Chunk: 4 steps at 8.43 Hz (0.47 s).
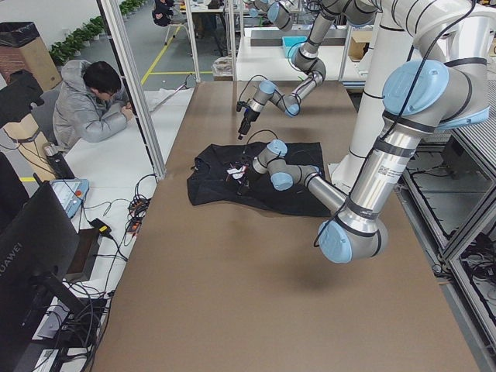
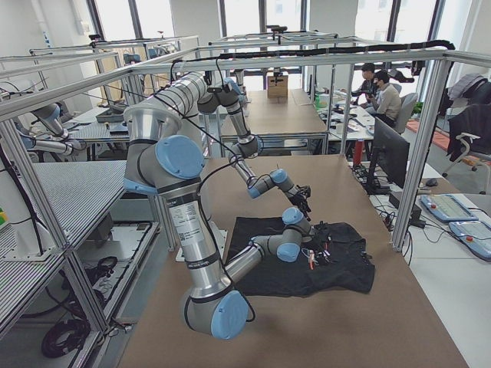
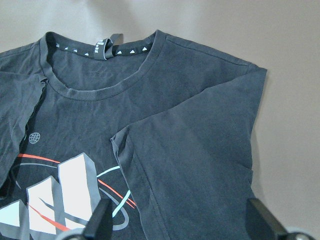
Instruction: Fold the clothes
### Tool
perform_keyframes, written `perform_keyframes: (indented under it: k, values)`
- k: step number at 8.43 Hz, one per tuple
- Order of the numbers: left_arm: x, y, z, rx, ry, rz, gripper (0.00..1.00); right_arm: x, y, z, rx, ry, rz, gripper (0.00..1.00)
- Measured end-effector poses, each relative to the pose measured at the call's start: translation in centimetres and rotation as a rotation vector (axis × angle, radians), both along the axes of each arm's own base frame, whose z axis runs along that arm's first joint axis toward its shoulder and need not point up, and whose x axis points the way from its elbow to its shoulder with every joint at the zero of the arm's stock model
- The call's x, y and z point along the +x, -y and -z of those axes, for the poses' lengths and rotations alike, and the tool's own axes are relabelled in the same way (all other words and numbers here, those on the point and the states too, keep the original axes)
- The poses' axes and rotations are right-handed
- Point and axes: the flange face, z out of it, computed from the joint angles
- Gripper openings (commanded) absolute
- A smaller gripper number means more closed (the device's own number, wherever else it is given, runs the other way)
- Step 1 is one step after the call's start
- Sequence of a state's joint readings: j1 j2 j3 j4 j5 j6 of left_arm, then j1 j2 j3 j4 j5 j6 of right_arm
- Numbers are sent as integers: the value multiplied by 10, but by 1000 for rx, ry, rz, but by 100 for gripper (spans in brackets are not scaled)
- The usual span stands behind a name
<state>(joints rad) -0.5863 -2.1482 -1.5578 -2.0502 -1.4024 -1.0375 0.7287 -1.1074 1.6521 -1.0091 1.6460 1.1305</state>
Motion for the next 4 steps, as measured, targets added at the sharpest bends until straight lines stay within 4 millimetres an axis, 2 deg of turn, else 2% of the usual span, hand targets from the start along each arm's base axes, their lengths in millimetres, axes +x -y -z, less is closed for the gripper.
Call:
perform_keyframes:
  k: [2, 4]
  values:
    - [17, -18, -4, 23, 24, -13, 97, 0, 0, -1, -1, -1, 0, 94]
    - [23, -25, -9, 26, 38, -25, 90, 0, -1, -2, -2, -2, 1, 94]
